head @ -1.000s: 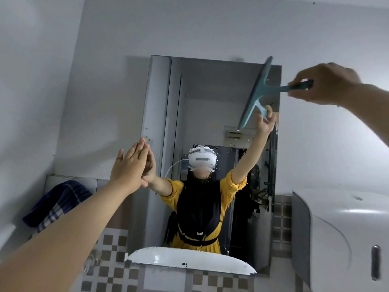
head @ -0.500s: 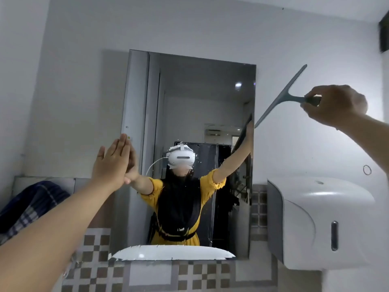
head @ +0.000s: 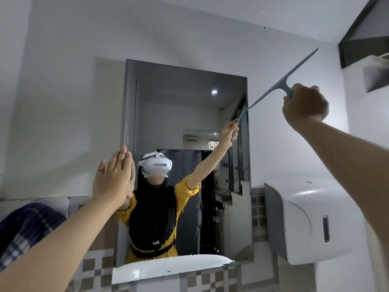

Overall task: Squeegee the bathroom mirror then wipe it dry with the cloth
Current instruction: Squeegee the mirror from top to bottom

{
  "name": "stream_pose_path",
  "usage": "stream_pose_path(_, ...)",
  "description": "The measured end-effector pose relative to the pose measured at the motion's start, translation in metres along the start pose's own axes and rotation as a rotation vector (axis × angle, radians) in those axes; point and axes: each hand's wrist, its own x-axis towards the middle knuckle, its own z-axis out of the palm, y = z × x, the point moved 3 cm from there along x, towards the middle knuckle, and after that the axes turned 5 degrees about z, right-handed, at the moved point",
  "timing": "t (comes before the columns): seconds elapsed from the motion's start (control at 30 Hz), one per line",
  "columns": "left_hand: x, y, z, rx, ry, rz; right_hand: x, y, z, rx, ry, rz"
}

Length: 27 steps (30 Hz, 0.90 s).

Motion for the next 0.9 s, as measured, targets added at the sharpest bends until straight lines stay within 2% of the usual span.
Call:
stream_pose_path(0.23,0.0,0.0,0.001,-0.014,0.021,0.014,-0.009,-0.005,0.002,0.176,0.024,0.216)
stream_pose_path(0.4,0.0,-0.002,0.002,-0.005,0.003,0.015,-0.014,0.0,0.011,0.473,0.059,0.369)
stream_pose_path(0.53,0.0,0.0,0.001,-0.009,0.003,0.012,-0.02,-0.011,0.018,0.652,0.014,0.335)
stream_pose_path(0.9,-0.002,0.001,-0.001,-0.019,0.023,0.002,-0.019,-0.062,0.045,0.688,-0.185,0.168)
